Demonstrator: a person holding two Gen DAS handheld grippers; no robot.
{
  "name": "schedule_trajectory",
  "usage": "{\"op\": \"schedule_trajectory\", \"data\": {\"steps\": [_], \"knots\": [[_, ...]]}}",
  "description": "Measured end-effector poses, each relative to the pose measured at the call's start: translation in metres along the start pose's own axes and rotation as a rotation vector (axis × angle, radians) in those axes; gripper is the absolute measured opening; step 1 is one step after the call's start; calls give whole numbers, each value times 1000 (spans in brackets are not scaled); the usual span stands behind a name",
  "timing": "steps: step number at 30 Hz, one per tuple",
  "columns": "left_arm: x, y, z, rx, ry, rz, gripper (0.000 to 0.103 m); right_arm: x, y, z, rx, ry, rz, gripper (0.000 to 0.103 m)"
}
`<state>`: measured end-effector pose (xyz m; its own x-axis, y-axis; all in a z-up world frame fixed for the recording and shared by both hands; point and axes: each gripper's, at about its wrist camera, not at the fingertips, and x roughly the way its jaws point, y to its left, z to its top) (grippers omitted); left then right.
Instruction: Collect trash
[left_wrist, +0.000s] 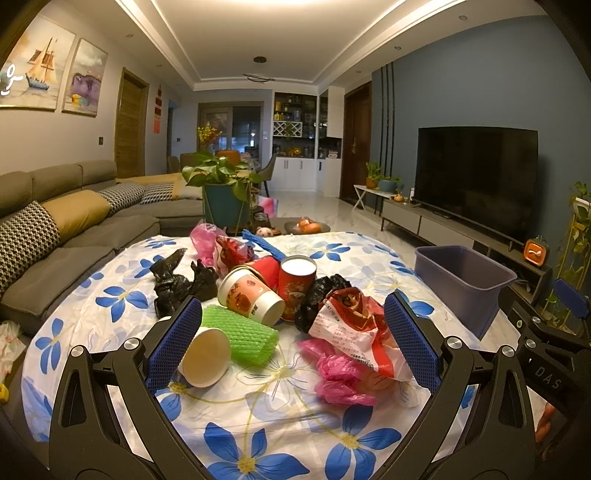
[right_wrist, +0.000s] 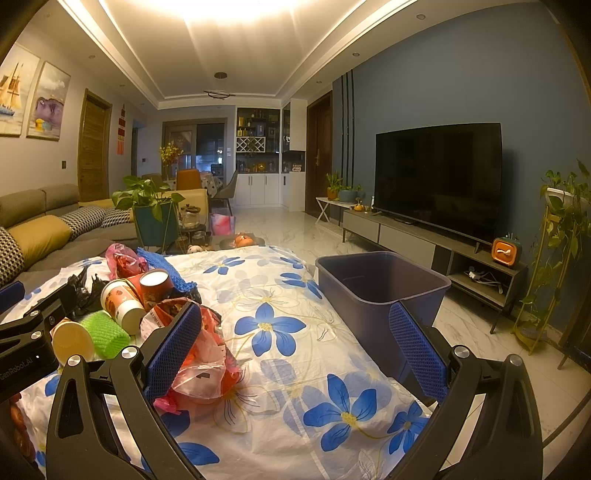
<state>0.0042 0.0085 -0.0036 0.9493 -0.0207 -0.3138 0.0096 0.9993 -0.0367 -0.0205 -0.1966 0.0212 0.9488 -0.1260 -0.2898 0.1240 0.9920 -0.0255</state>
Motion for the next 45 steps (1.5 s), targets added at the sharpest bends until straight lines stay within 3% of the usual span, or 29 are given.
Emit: {"op": "schedule_trajectory", "data": {"steps": [10, 24, 35, 45], "knots": [[2, 12, -9, -5, 9, 18, 98, 3, 4, -3, -4, 2, 35, 98], [4, 41, -27, -24, 10, 117, 97, 31, 17, -23, 30, 90, 219, 97], [13, 59, -54, -34, 26, 150, 97, 61, 35, -41, 18, 150, 294, 81], [31, 67, -66, -65, 56, 172, 97, 104, 48, -54, 18, 237, 335, 45]]}}
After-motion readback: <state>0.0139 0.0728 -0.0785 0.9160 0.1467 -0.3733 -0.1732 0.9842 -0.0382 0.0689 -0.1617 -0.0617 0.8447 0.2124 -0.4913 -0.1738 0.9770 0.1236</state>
